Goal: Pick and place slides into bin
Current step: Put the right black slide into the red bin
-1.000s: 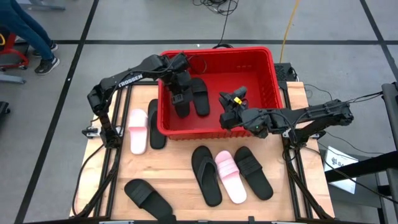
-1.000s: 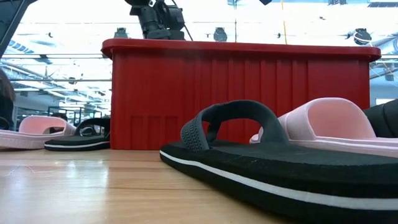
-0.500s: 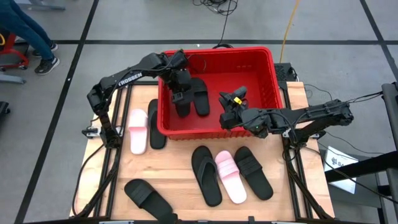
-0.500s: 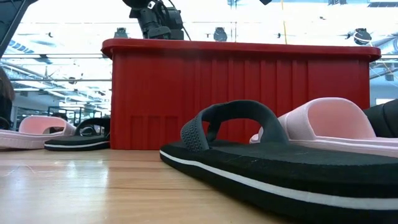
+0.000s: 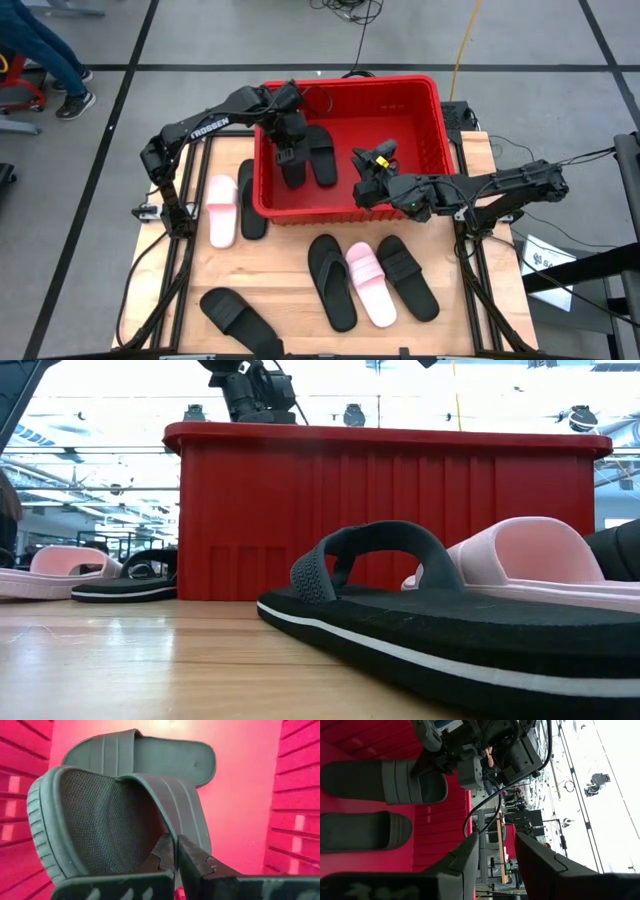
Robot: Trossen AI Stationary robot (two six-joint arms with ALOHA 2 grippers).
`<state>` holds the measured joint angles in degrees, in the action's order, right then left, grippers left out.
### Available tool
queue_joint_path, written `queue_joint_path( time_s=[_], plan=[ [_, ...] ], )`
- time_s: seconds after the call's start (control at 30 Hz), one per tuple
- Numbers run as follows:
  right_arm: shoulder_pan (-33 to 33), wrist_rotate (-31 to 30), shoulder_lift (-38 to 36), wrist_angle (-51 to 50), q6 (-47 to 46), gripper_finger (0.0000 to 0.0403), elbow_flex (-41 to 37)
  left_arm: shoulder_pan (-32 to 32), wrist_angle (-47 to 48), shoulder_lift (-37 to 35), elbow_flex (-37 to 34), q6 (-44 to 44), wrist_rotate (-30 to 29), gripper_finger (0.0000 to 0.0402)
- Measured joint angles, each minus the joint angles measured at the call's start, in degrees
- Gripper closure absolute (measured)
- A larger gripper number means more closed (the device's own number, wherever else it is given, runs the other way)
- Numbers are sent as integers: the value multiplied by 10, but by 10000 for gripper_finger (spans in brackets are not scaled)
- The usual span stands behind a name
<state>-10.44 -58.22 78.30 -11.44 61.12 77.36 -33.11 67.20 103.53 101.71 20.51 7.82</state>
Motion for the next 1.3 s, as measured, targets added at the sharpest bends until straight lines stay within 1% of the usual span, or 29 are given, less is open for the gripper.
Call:
queue_joint_path(
  time_s=[0.2,0.4,0.53,0.83,1.03,1.3],
  plan=[
    [0,0,0,0,0,284,0,0,0,0,0,3,-9,389],
    [0,0,0,0,0,284,0,0,0,0,0,2,-11,398],
    [0,0,0,0,0,284,0,4,1,0,0,1,-36,397],
    [0,0,0,0,5,284,0,11,0,0,0,0,-57,358],
    [0,0,0,0,12,284,0,11,0,0,0,2,-84,337],
    [0,0,0,0,11,284,0,11,-3,0,0,2,-86,293]
  ],
)
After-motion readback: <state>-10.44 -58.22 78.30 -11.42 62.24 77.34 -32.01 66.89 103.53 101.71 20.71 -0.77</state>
